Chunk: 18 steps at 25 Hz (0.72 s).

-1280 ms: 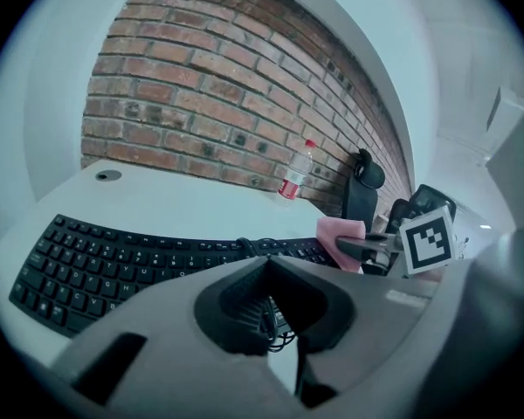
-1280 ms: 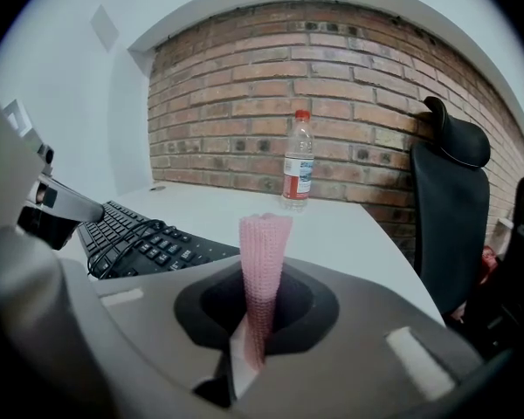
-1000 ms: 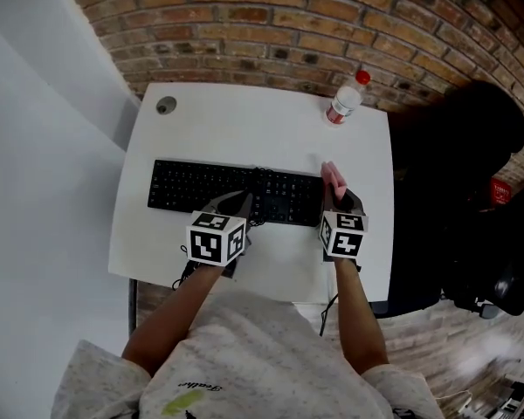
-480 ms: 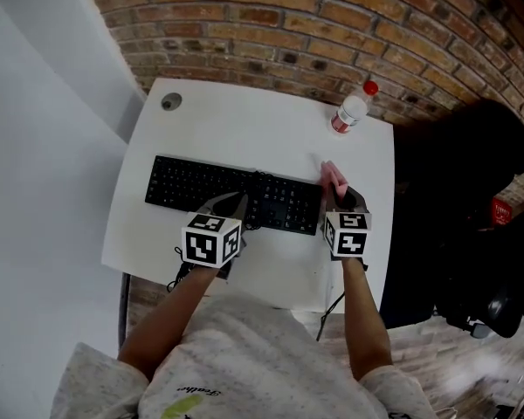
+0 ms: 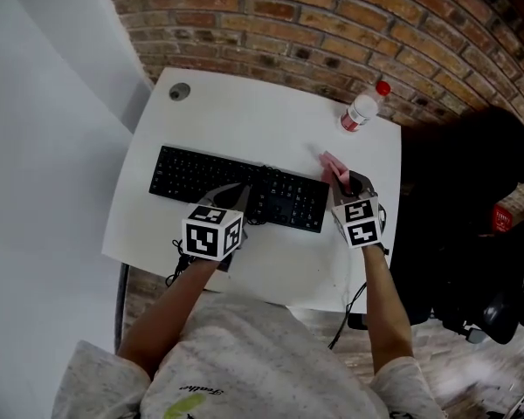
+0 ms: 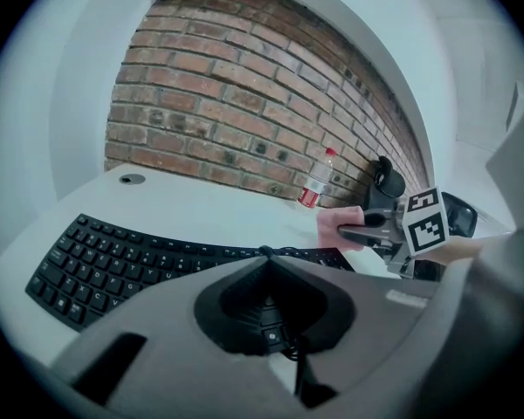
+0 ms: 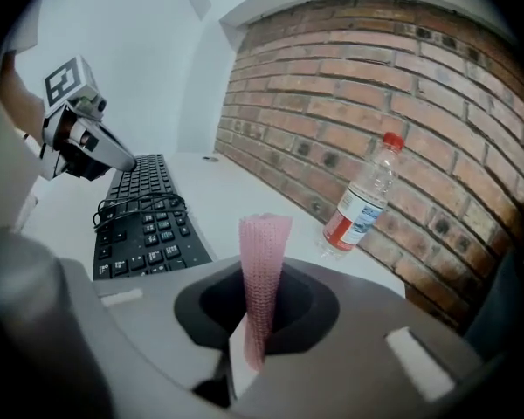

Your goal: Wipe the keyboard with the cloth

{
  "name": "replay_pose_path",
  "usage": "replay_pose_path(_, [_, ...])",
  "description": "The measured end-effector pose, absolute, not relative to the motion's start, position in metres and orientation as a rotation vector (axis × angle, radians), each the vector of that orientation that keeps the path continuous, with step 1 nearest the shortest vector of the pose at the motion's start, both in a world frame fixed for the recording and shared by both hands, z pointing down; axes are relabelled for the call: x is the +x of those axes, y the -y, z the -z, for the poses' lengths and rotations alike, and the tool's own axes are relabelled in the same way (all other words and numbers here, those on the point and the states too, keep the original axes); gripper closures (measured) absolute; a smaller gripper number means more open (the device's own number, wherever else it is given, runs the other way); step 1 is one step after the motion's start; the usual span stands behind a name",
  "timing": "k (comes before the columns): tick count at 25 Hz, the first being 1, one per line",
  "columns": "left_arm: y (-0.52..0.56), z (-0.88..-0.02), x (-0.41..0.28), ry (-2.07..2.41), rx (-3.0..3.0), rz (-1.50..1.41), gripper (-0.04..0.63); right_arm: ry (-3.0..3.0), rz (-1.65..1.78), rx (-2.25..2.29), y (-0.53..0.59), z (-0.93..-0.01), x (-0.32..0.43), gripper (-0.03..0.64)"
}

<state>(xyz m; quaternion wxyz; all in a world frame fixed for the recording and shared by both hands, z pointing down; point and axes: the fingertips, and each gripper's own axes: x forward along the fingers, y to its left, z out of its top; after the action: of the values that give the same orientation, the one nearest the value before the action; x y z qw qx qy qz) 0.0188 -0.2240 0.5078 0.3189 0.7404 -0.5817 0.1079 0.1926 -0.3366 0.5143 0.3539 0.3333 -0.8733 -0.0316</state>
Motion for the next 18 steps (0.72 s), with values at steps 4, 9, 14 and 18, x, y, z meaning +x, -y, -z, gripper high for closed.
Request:
replay_pose_path(4, [0.223,-0.505,0.009,1.531,1.95,-0.268,0.603,2.238,0.091,0.778,0.328,-0.52,0.179,0.592])
replay_pose_path(9, [0.22,-0.505,-0.007,1.521,1.953,-0.248,0.604,2.232,0.068,0.748,0.318,-0.523,0.162,0.592])
replay_pose_path(14, [0.215,-0.505,-0.025,1.516,1.953,-0.229,0.603,2.228,0.059,0.738,0.313,-0.523,0.141,0.592])
replay_pose_path(18, [0.211,-0.505,-0.041,1.522,1.946,-0.211,0.604,2.231,0.057,0.724,0.309,-0.524,0.123,0.592])
